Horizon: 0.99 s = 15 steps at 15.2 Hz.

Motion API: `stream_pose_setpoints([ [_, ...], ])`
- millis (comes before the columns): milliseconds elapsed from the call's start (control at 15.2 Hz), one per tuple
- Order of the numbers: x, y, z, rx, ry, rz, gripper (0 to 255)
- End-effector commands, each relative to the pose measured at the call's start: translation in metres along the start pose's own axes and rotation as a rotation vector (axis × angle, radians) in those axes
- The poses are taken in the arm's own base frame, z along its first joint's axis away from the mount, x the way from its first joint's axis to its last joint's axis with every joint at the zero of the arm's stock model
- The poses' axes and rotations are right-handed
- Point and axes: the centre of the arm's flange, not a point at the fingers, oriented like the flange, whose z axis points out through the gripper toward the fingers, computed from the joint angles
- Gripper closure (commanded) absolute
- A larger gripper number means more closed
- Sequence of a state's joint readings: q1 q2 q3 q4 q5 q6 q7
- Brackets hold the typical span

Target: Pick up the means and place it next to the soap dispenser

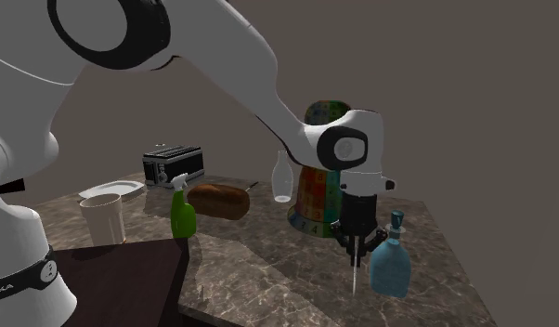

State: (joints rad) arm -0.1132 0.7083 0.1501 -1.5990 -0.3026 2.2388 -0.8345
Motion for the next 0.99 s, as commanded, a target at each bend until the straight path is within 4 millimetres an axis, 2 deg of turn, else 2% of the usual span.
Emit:
stream_pose_setpoints([
  [0, 0.002, -0.001, 0.011, 0.0, 0.0, 0.0, 255],
  [924, 0.012, -0.004, 0.085, 0.0, 0.0, 0.0, 255],
])
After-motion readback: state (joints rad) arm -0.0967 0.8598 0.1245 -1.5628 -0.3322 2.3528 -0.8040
